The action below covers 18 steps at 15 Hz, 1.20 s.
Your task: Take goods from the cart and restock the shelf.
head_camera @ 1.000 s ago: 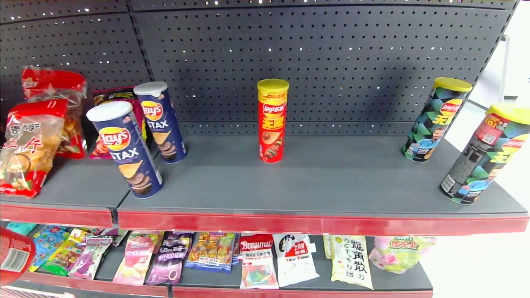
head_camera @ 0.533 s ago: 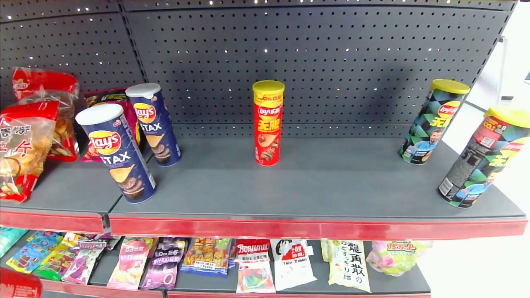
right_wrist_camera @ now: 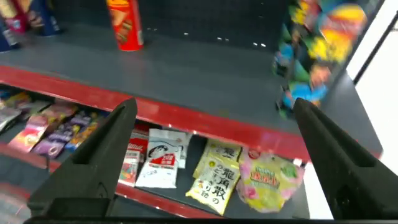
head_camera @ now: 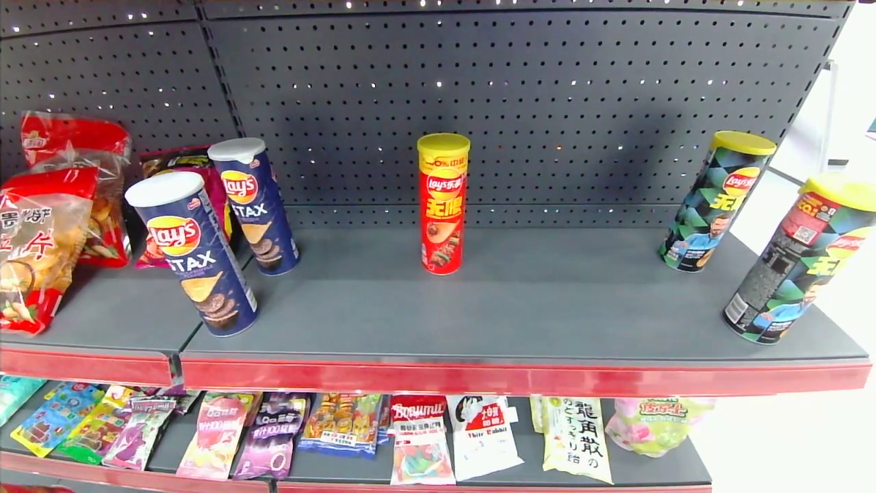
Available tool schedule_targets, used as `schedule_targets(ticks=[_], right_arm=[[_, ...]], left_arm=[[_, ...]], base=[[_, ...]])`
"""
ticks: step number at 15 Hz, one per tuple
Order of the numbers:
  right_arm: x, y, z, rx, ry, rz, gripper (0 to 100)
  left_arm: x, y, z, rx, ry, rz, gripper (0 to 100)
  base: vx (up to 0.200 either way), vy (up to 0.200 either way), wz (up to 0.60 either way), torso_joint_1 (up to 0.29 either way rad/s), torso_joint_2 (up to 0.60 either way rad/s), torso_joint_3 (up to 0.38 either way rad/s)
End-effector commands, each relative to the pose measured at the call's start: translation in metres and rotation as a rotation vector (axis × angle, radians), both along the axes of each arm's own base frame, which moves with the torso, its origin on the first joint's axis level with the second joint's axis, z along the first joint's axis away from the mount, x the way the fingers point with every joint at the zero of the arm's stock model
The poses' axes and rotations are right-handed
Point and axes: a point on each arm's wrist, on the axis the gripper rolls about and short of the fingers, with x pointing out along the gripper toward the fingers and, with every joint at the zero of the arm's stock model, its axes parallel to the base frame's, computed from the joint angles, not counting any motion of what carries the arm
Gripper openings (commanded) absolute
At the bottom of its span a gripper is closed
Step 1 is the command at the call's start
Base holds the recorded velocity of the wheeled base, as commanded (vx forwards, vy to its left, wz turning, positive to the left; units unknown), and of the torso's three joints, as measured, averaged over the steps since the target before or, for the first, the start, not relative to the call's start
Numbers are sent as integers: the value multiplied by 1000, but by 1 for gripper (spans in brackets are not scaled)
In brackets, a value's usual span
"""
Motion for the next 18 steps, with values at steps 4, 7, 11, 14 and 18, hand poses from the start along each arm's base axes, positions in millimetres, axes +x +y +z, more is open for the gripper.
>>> schedule_targets(ticks=[4,7,11,14,18], right_arm=[[125,59,75,-134,172,465,100],[173,104,78,-139,160,559,100],[222,145,71,-132,122,587,100],[257,167,64,-127,114,562,100],[261,186,58,-139,130,587,100]], left_arm=[[2,1,-4,-42,19,-18,0],[2,1,-4,-33,21,-1,0],[1,1,-3,-31,11,17,0],[1,1,-1,-32,6,31,0],[-1,1,-1,-33,-3,31,0]], base=[[0,0,0,0,0,0],[0,0,0,0,0,0],[0,0,0,0,0,0],[0,0,0,0,0,0],[0,0,0,0,0,0]])
